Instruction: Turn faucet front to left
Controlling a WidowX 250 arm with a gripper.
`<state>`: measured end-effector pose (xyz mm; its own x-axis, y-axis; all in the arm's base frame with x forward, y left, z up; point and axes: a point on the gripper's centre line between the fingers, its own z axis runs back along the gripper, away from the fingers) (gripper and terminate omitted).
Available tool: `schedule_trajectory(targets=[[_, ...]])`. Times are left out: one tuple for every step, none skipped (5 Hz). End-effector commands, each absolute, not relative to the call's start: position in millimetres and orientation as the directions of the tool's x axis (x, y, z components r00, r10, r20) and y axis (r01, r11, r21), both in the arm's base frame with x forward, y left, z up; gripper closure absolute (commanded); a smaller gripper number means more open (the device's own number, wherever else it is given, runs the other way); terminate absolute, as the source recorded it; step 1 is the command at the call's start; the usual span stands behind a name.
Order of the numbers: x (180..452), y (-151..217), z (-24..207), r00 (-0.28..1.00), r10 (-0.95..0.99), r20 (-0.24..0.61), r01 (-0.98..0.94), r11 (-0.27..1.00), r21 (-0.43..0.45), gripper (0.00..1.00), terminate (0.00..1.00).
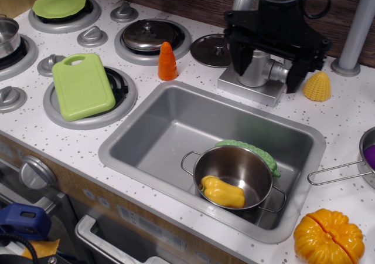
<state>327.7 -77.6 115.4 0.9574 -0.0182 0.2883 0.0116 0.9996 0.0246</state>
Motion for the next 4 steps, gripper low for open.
schedule_trajectory(targets=[[349.6,-81.7,134.2,0.941,-0.039,0.336,0.037,0.999,0.010,0.00,0.00],[354.8,-74.9,131.5,0.939,-0.061,0.339,0.063,0.998,0.003,0.00,0.00],[358.0,-61.6,129.1,0.927,-0.100,0.362,0.091,0.995,0.042,0.00,0.00],[360.4,-46.9,127.1,0.916,-0.131,0.379,0.114,0.991,0.066,0.00,0.00]])
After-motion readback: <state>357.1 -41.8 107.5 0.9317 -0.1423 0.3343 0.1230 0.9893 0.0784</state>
